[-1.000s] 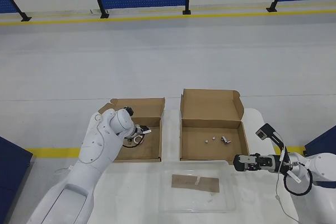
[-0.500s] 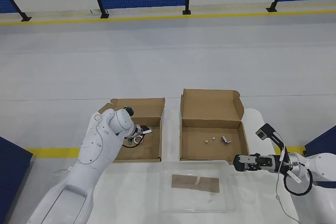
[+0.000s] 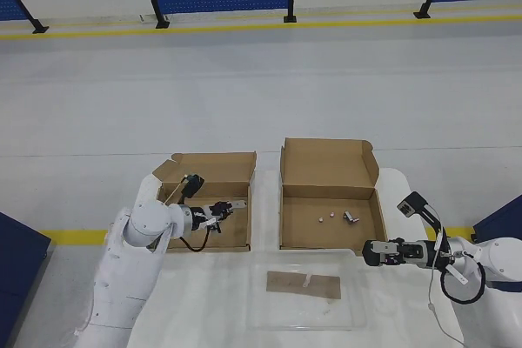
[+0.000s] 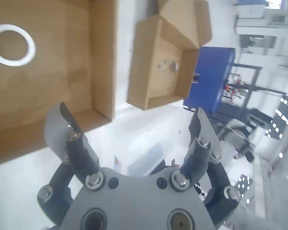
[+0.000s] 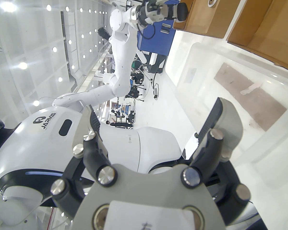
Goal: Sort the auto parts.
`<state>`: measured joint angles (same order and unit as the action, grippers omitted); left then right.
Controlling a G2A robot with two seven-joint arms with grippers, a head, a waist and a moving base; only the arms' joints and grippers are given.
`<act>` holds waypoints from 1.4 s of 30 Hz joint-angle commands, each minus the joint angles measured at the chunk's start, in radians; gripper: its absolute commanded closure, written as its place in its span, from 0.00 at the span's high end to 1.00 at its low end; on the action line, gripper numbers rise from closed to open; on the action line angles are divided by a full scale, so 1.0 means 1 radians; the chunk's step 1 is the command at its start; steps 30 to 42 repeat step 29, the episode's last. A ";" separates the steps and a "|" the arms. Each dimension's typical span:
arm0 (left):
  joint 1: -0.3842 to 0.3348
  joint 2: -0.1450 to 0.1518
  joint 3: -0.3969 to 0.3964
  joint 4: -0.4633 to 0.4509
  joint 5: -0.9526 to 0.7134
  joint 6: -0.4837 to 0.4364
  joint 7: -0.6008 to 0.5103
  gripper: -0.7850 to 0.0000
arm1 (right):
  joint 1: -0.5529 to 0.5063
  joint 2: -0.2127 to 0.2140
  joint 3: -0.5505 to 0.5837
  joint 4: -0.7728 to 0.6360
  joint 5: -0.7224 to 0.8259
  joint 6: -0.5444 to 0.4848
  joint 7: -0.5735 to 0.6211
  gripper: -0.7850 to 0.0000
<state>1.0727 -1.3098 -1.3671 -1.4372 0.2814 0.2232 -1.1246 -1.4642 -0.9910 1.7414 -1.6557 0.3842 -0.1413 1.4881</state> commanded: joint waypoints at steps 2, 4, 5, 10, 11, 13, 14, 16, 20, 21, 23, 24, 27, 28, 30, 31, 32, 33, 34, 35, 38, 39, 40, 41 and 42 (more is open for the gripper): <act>0.122 0.013 -0.073 -0.149 -0.113 -0.046 -0.037 1.00 | 0.000 0.000 0.000 0.000 0.000 0.000 0.000 1.00; 0.167 0.018 -0.100 -0.197 -0.181 -0.074 -0.068 1.00 | 0.000 0.000 0.000 0.000 0.000 0.000 0.000 1.00; 0.186 0.021 -0.113 -0.217 -0.211 -0.087 -0.080 1.00 | 0.000 0.000 0.000 0.000 0.000 0.000 0.000 1.00; 0.262 0.031 -0.147 -0.297 -0.329 -0.131 -0.125 1.00 | 0.000 0.000 0.000 0.000 0.000 0.000 0.000 1.00; 0.274 0.033 -0.153 -0.312 -0.340 -0.138 -0.129 1.00 | 0.000 0.000 0.000 0.000 0.000 0.000 0.000 1.00; 0.298 0.037 -0.160 -0.337 -0.371 -0.149 -0.133 1.00 | 0.000 0.000 0.000 0.000 0.000 0.000 0.000 1.00; 0.308 0.039 -0.162 -0.351 -0.383 -0.155 -0.140 1.00 | 0.000 0.000 0.000 0.000 0.000 0.000 0.000 1.00; 0.321 0.042 -0.164 -0.367 -0.399 -0.160 -0.150 1.00 | 0.000 0.000 0.000 0.000 0.000 0.000 0.000 1.00; 0.321 0.042 -0.164 -0.368 -0.400 -0.161 -0.150 1.00 | 0.000 0.000 0.000 0.000 0.000 0.000 0.000 1.00; 0.321 0.042 -0.164 -0.367 -0.399 -0.160 -0.150 1.00 | 0.000 0.000 0.000 0.000 0.000 0.000 0.000 1.00; 0.320 0.042 -0.164 -0.367 -0.399 -0.160 -0.150 1.00 | 0.000 0.000 0.000 0.000 0.000 0.000 0.000 1.00; 0.320 0.042 -0.164 -0.367 -0.399 -0.160 -0.150 1.00 | 0.000 0.000 0.000 0.000 0.000 0.000 0.000 1.00; 0.320 0.042 -0.164 -0.367 -0.399 -0.160 -0.150 1.00 | 0.000 0.000 0.000 0.000 0.000 0.000 0.000 1.00; 0.320 0.042 -0.164 -0.367 -0.399 -0.160 -0.150 1.00 | 0.000 0.000 0.000 0.000 0.000 0.000 0.000 1.00; 0.320 0.042 -0.164 -0.367 -0.399 -0.160 -0.150 1.00 | 0.000 0.000 0.000 0.000 0.000 0.000 0.000 1.00; 0.320 0.042 -0.164 -0.367 -0.399 -0.160 -0.150 1.00 | 0.000 0.000 0.000 0.000 0.000 0.000 0.000 1.00; 0.320 0.042 -0.164 -0.367 -0.399 -0.160 -0.150 1.00 | 0.000 0.000 0.000 0.000 0.000 0.000 0.000 1.00; 0.320 0.042 -0.164 -0.367 -0.399 -0.160 -0.150 1.00 | 0.000 0.000 0.000 0.000 0.000 0.000 0.000 1.00; 0.320 0.042 -0.164 -0.367 -0.399 -0.160 -0.150 1.00 | 0.000 0.000 0.000 0.000 0.000 0.000 0.000 1.00; 0.320 0.042 -0.164 -0.367 -0.399 -0.160 -0.150 1.00 | 0.000 0.000 0.000 0.000 0.000 0.000 0.000 1.00; 0.320 0.042 -0.164 -0.367 -0.399 -0.160 -0.150 1.00 | 0.000 0.000 0.000 0.000 0.000 0.000 0.000 1.00; 0.320 0.042 -0.164 -0.367 -0.399 -0.160 -0.150 1.00 | 0.000 0.000 0.000 0.000 0.000 0.000 0.000 1.00; 0.320 0.042 -0.164 -0.367 -0.399 -0.160 -0.150 1.00 | 0.000 0.000 0.000 0.000 0.000 0.000 0.000 1.00; 0.320 0.042 -0.164 -0.367 -0.399 -0.160 -0.150 1.00 | 0.000 0.000 0.000 0.000 0.000 0.000 0.000 1.00; 0.320 0.042 -0.164 -0.367 -0.399 -0.160 -0.150 1.00 | 0.000 0.000 0.000 0.000 0.000 0.000 0.000 1.00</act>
